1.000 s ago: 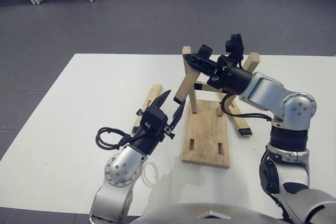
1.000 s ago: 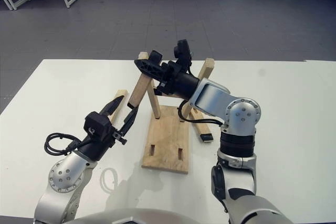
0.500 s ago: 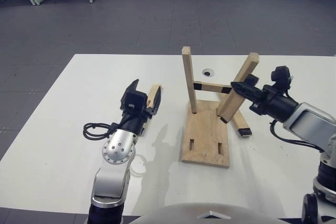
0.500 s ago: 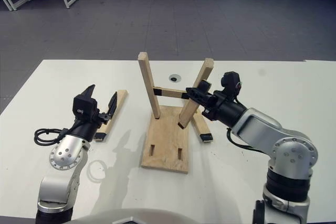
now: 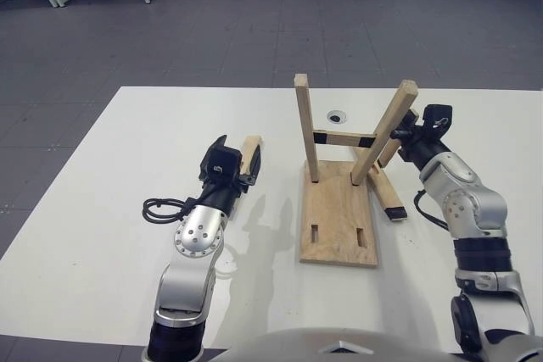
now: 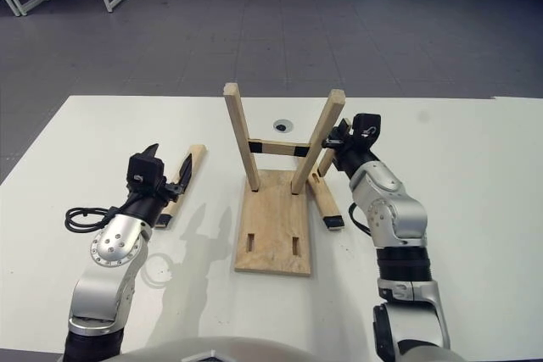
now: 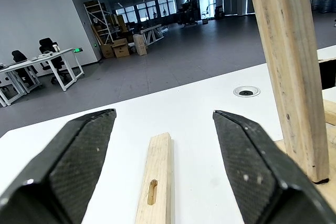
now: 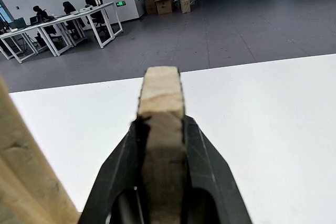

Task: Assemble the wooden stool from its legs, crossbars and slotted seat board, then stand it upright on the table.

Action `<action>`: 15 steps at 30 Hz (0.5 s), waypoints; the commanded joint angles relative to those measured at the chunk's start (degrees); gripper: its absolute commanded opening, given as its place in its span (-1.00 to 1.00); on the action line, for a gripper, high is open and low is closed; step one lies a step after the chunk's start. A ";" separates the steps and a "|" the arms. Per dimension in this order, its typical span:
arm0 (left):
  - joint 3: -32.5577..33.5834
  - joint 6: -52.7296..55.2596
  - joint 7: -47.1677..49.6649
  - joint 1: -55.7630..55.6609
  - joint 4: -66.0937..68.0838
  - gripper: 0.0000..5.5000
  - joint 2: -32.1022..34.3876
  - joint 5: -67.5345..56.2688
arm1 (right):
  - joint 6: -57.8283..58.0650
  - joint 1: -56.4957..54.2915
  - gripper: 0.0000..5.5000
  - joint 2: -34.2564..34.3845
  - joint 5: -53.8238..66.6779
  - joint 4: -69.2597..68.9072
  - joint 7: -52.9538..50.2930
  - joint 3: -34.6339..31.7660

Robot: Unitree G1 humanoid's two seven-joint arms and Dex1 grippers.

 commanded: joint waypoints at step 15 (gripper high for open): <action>-1.26 0.48 -0.84 -1.06 0.74 0.25 1.26 0.88 | -12.05 2.36 -0.85 4.87 -14.10 13.44 7.93 1.23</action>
